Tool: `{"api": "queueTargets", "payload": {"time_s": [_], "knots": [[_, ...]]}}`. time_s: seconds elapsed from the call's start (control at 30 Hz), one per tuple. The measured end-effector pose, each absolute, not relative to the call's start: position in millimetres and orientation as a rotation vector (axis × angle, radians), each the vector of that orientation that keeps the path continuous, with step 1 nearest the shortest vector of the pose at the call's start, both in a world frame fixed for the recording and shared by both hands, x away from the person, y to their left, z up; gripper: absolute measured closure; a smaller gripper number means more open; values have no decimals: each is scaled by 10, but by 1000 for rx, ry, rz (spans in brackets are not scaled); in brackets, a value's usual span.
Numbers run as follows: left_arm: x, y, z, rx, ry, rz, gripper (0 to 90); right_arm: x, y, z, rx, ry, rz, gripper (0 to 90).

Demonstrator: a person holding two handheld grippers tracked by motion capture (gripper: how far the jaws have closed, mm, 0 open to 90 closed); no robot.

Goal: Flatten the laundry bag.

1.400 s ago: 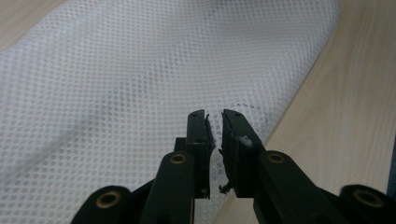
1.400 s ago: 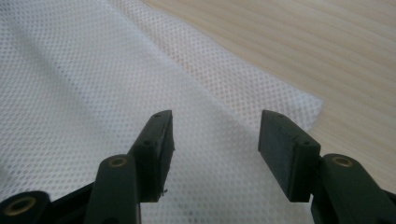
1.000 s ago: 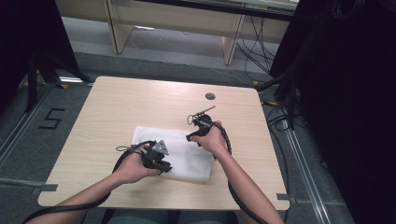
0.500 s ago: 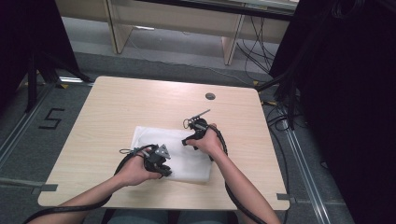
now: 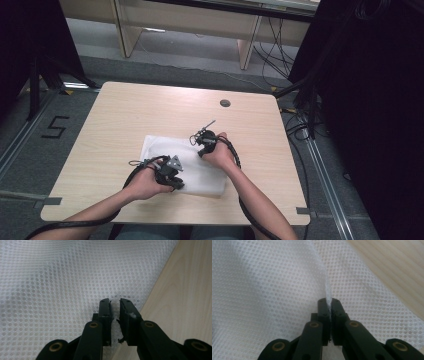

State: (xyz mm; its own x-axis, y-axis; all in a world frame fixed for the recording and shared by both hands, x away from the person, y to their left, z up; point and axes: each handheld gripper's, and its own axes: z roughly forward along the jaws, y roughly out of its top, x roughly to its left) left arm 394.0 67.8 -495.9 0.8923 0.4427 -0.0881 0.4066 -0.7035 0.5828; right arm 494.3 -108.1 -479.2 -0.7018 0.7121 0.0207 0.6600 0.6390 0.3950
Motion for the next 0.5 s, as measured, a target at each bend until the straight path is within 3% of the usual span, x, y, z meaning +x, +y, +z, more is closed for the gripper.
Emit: {"api": "queueTargets", "payload": {"time_s": [0.17,0.3,0.5], "knots": [[3944,674,-4938,2433,587,89,793,4933,-1116,-4654,1113,2712,624,895],[3876,631,-4842,2350,620,19,817,4933,-1160,-4524,1082,2683,676,894],[3861,556,-4921,2402,584,18,844,4867,-1178,-4379,1132,2693,712,895]]}}
